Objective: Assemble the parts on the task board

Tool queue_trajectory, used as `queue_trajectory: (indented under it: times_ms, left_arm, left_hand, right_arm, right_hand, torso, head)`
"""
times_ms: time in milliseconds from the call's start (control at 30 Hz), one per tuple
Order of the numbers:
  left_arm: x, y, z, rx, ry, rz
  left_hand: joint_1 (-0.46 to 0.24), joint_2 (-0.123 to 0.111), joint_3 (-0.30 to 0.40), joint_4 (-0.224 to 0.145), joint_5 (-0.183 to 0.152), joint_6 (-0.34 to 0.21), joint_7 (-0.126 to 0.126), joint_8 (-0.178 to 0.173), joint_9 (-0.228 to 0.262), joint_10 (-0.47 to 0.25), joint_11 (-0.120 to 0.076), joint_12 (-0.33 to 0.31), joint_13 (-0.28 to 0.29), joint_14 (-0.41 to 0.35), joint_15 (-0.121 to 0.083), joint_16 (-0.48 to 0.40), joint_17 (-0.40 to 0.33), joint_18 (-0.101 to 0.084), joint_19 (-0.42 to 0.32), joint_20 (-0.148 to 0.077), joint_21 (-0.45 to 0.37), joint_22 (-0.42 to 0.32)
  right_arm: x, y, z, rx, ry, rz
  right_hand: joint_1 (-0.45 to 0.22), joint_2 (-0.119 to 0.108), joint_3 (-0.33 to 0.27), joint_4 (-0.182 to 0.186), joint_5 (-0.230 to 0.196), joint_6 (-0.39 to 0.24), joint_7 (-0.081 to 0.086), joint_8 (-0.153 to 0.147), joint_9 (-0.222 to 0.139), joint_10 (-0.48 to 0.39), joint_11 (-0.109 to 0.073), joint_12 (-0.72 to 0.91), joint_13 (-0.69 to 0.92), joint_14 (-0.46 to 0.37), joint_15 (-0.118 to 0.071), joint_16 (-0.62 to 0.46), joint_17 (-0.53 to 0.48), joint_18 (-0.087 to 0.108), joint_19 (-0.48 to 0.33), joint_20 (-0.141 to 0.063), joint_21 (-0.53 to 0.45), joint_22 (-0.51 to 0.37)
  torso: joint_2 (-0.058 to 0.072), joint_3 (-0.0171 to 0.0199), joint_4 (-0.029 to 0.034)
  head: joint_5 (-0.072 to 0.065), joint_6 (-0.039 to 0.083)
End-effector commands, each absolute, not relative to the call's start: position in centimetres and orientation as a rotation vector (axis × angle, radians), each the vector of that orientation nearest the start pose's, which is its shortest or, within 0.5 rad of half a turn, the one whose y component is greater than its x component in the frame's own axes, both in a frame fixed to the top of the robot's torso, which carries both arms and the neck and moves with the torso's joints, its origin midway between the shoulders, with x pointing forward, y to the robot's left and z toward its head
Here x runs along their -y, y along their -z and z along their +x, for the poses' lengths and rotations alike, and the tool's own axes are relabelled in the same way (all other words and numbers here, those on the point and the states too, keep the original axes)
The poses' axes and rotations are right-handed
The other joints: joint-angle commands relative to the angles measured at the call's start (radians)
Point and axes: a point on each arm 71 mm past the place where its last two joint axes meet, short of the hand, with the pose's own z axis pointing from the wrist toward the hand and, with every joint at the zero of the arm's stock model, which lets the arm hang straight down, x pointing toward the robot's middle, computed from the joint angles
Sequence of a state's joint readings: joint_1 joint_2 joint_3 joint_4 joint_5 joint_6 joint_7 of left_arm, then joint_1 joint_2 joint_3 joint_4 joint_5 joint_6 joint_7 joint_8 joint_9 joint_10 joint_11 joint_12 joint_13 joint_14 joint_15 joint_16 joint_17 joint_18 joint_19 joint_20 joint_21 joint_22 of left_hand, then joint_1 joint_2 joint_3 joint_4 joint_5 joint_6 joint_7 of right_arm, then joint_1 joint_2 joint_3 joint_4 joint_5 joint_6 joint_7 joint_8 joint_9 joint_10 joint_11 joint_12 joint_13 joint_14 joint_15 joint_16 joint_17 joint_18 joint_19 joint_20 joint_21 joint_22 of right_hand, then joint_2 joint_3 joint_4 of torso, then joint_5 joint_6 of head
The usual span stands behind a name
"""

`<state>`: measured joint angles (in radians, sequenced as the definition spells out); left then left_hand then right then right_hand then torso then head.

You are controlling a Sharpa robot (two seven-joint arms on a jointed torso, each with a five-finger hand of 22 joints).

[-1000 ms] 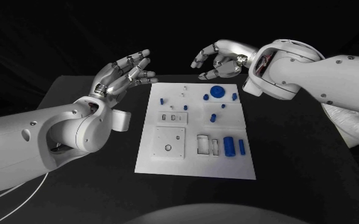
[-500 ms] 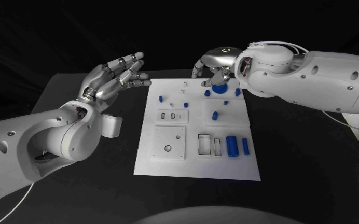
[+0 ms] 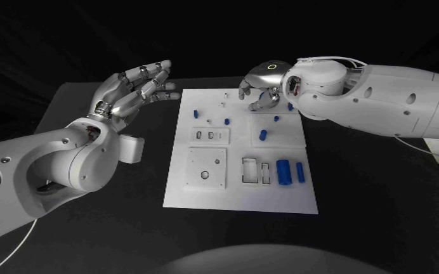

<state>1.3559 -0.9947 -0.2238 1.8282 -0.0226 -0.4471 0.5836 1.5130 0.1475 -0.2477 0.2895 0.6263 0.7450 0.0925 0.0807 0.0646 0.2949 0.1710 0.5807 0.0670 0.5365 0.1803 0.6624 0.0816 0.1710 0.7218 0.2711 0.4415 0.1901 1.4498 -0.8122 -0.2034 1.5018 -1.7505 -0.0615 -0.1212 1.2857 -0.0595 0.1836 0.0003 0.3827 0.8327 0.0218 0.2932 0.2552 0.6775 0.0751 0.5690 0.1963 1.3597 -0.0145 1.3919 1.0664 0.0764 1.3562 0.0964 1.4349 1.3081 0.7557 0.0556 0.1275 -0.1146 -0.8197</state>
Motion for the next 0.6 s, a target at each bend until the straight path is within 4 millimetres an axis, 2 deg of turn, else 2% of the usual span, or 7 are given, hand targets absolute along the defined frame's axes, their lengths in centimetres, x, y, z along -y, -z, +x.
queue_trajectory:
  times_ms: [33, 200, 333, 400, 533, 600]
  left_arm:
    - [-20.1, 14.0, 42.9, -1.343, 1.628, -0.894]
    - [-20.1, 14.1, 43.1, -1.346, 1.627, -0.895]
    - [-20.2, 14.1, 43.1, -1.349, 1.624, -0.897]
    - [-20.2, 14.2, 43.2, -1.351, 1.623, -0.898]
    - [-20.3, 14.2, 43.2, -1.354, 1.620, -0.900]
    - [-20.3, 14.2, 43.2, -1.355, 1.620, -0.901]
  left_hand:
    - [0.012, 0.000, 0.006, 0.001, 0.006, 0.006, -0.001, 0.004, 0.002, -0.010, 0.000, 0.007, -0.001, -0.009, -0.001, 0.001, -0.002, 0.003, -0.010, 0.000, 0.004, -0.001]
    - [0.013, 0.000, 0.007, 0.001, 0.008, 0.008, 0.000, 0.004, 0.002, -0.010, 0.000, 0.008, -0.001, -0.010, 0.000, 0.002, -0.002, 0.003, -0.011, 0.000, 0.004, -0.002]
    - [0.015, -0.001, 0.009, 0.001, 0.012, 0.005, 0.006, 0.004, 0.001, -0.012, 0.000, 0.010, -0.001, -0.011, 0.001, 0.004, -0.004, 0.002, -0.014, 0.001, 0.003, -0.002]
    - [0.015, -0.001, 0.009, 0.001, 0.012, 0.005, 0.006, 0.004, 0.001, -0.012, 0.000, 0.010, -0.001, -0.011, 0.001, 0.004, -0.004, 0.002, -0.014, 0.001, 0.003, -0.002]
    - [0.016, -0.001, 0.010, 0.001, 0.014, 0.007, 0.008, 0.004, 0.001, -0.012, 0.000, 0.011, -0.001, -0.012, 0.001, 0.005, -0.005, 0.002, -0.015, 0.001, 0.003, -0.002]
    - [0.016, -0.001, 0.011, 0.001, 0.014, 0.007, 0.009, 0.004, 0.001, -0.012, 0.000, 0.011, -0.001, -0.012, 0.001, 0.006, -0.005, 0.002, -0.015, 0.001, 0.003, -0.002]
  right_arm:
    - [19.3, 14.2, 50.7, -1.680, -0.272, -0.684]
    - [19.4, 14.7, 50.9, -1.685, -0.262, -0.680]
    - [19.4, 15.0, 51.1, -1.682, -0.255, -0.678]
    - [19.5, 15.1, 51.2, -1.682, -0.250, -0.675]
    - [19.7, 15.3, 51.3, -1.690, -0.233, -0.670]
    - [19.8, 15.4, 51.4, -1.696, -0.225, -0.668]
  right_hand:
    - [-0.006, -0.004, 0.005, 0.002, 0.015, 0.007, 0.005, -0.007, 0.003, 0.008, -0.001, -0.008, 0.004, 0.009, 0.000, 0.003, 0.000, -0.011, 0.005, 0.002, 0.005, 0.006]
    - [-0.007, -0.007, 0.016, 0.002, 0.035, 0.009, 0.000, -0.017, 0.007, 0.006, -0.001, -0.011, 0.010, 0.008, 0.000, 0.001, -0.003, -0.011, 0.003, 0.002, 0.003, 0.006]
    - [-0.009, -0.012, 0.031, 0.002, 0.059, 0.023, -0.010, -0.029, 0.011, 0.005, -0.001, -0.016, 0.018, 0.007, 0.000, -0.001, -0.005, -0.010, 0.001, 0.002, 0.001, 0.005]
    - [-0.009, -0.015, 0.039, 0.001, 0.071, 0.026, -0.011, -0.037, 0.011, 0.002, -0.001, -0.018, 0.021, 0.006, 0.000, -0.002, -0.006, -0.010, 0.000, 0.001, 0.000, 0.005]
    - [-0.009, -0.027, 0.059, -0.003, 0.093, 0.010, -0.018, -0.071, 0.004, -0.007, 0.000, -0.027, 0.029, 0.002, 0.000, -0.006, -0.012, -0.008, -0.005, 0.002, -0.004, 0.001]
    - [-0.010, -0.030, 0.064, -0.004, 0.095, 0.008, -0.019, -0.079, 0.003, -0.011, 0.001, -0.029, 0.031, 0.000, 0.001, -0.008, -0.016, -0.007, -0.008, 0.002, -0.007, -0.002]
  torso:
    - [-0.007, -0.0059, 0.0028]
    - [-0.012, -0.0084, 0.0046]
    - [-0.013, -0.0108, 0.0033]
    - [-0.014, -0.0116, 0.0050]
    - [-0.018, -0.0137, 0.0052]
    - [-0.019, -0.0153, 0.0041]
  head:
    - [-0.001, -0.007]
    - [-0.002, -0.013]
    - [-0.001, -0.017]
    - [-0.003, -0.019]
    - [-0.002, -0.023]
    - [0.000, -0.024]
